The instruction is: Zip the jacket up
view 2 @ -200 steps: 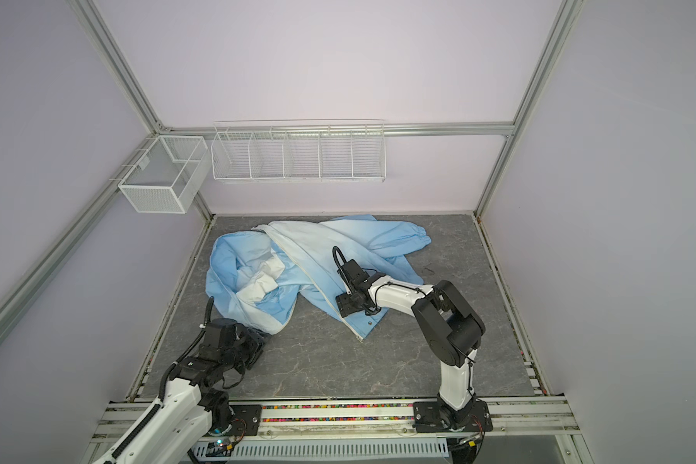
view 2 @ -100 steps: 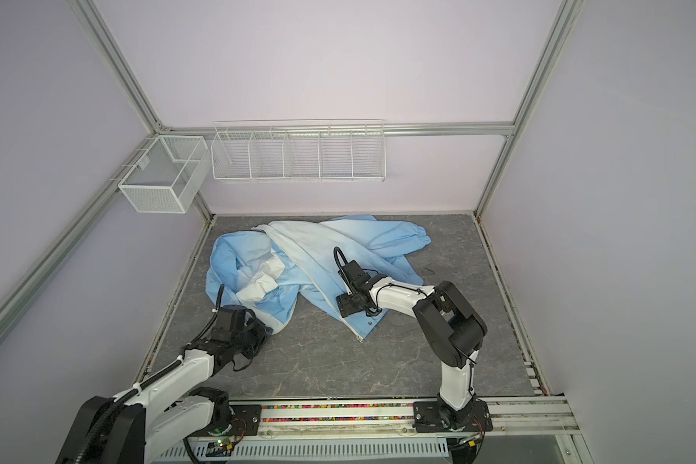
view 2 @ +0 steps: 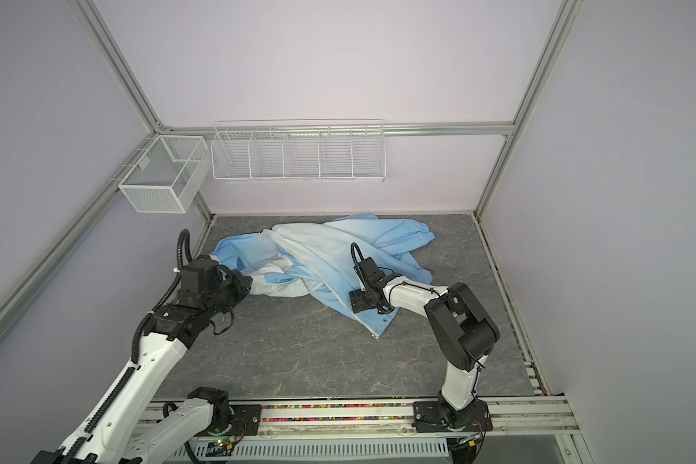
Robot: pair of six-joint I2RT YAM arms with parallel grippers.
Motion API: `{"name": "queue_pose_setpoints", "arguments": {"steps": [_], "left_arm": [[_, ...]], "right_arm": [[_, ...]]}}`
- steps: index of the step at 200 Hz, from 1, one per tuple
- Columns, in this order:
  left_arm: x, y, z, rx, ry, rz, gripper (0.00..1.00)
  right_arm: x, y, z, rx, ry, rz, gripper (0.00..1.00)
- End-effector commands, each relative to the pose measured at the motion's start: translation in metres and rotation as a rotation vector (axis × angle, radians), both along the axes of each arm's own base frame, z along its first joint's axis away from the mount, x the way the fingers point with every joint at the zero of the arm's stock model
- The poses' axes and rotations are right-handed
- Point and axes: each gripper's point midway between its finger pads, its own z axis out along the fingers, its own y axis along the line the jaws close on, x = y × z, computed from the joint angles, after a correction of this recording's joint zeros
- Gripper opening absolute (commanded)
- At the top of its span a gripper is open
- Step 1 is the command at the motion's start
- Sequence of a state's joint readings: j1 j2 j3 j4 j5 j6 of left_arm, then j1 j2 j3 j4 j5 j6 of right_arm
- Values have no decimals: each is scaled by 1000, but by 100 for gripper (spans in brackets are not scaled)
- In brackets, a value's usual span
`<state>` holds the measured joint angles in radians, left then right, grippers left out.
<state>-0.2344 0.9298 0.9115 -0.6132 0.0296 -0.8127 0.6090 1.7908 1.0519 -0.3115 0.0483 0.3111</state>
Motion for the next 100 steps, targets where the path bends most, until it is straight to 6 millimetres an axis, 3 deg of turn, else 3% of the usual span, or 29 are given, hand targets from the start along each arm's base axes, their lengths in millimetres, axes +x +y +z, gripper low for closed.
{"name": "queue_pose_setpoints", "arguments": {"steps": [1, 52, 100], "left_arm": [[-10, 22, 18, 117, 23, 9, 0], [0, 43, 88, 177, -73, 40, 0], [8, 52, 109, 188, -97, 55, 0]], "right_arm": [[-16, -25, -12, -37, 80, -46, 80], [-15, -41, -5, -25, 78, -78, 81], [-9, -58, -3, -6, 87, -135, 82]]}}
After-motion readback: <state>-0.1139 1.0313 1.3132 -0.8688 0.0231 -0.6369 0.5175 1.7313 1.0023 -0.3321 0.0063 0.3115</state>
